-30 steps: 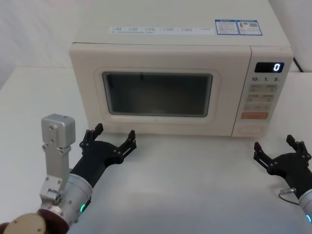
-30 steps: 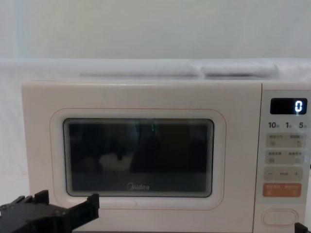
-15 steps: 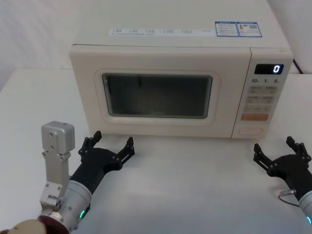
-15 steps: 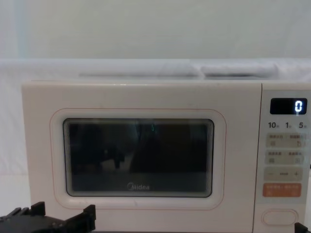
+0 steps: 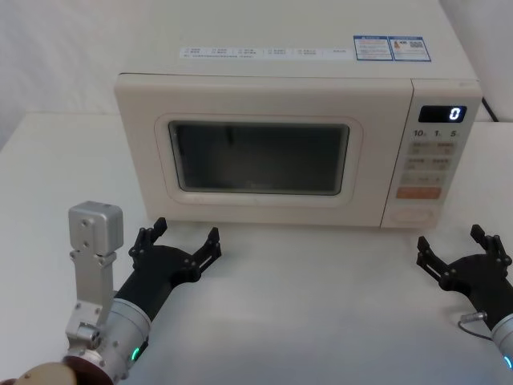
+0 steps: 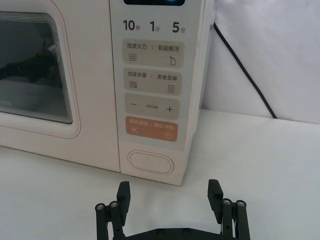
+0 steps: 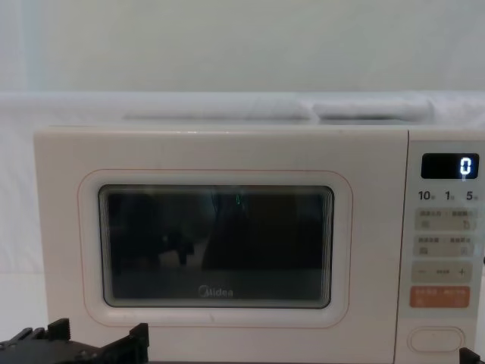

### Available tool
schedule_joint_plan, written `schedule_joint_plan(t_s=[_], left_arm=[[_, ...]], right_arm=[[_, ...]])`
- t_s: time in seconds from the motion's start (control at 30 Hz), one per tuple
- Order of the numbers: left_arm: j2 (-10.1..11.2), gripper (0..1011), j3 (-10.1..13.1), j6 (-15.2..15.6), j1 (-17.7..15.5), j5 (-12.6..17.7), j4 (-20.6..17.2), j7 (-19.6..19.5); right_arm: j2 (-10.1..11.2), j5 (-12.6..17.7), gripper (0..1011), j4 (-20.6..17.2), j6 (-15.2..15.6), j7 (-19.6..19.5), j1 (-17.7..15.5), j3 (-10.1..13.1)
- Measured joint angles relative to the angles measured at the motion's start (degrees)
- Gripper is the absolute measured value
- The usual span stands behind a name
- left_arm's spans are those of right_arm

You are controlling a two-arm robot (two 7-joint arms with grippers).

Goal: Press the button to open the microwave door with one hand; close the microwave door with the other hand.

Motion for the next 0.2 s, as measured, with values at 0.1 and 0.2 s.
schedule_joint_plan(t_s=[0.1, 0.2], left_arm=[[0.01, 1001, 0.01, 0.0, -0.01, -0.01, 0.0, 0.0], [0.02, 1001, 0.03, 0.0, -0.02, -0.03, 0.0, -0.01]], right_arm=[[0.0, 0.0, 1001, 0.0, 0.0, 0.0, 0.0, 0.0], [0.0, 0.0, 1001, 0.0, 0.0, 0.0, 0.0, 0.0]])
